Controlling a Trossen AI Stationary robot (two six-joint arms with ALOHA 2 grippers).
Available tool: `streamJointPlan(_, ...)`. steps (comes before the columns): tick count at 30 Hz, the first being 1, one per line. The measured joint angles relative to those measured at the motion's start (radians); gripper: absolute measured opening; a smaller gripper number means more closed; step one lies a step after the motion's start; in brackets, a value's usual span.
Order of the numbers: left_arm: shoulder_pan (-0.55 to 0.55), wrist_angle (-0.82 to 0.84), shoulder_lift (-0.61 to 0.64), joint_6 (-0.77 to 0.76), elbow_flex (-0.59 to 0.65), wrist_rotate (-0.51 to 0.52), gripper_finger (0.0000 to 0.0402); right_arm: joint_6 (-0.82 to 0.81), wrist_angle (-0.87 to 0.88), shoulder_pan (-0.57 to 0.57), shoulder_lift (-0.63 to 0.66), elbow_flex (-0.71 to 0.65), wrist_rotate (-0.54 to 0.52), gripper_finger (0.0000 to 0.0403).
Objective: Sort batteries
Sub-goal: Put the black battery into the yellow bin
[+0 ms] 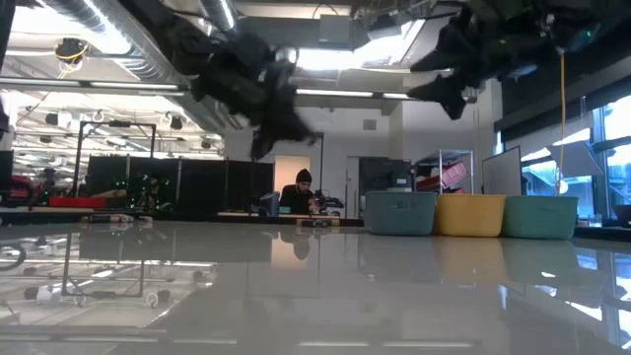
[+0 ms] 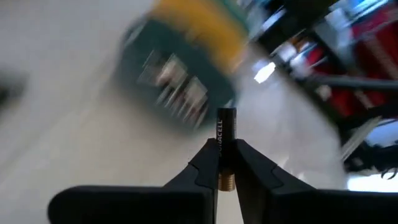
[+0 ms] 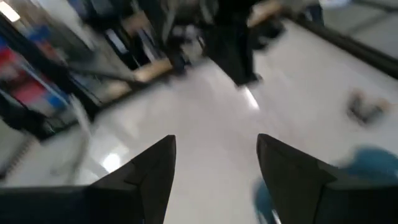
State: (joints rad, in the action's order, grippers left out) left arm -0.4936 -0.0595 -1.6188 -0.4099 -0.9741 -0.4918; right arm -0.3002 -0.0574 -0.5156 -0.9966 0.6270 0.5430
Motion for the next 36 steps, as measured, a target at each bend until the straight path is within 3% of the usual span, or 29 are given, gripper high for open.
streamJointPlan(6,0.16,-0.327,0.0,-0.006,-0.001,0.102,0.0023,-0.143,-0.309,-0.001,-0.002,-0.121,-0.005,0.0227)
streamJointPlan(10,0.218,-0.396,0.001,0.028,-0.002,0.247,0.0025,-0.172,-0.432,0.044,-0.002,-0.15,-0.037,0.0227)
streamJointPlan(14,0.266,-0.45,0.001,0.044,-0.002,0.331,0.002,-0.132,-0.508,0.136,-0.005,-0.15,-0.15,0.0227)
streamJointPlan(18,0.3,-0.522,0.001,0.058,-0.002,0.355,0.0024,-0.06,-0.528,0.214,-0.015,-0.15,-0.28,0.0227)
streamJointPlan(21,0.321,-0.555,0.001,0.078,-0.002,0.379,0.0024,-0.053,-0.531,0.236,-0.032,-0.149,-0.305,0.0227)
streamJointPlan(36,0.357,-0.592,-0.052,0.053,-0.003,0.393,0.0021,-0.103,-0.686,0.242,-0.154,-0.148,-0.217,0.0227)
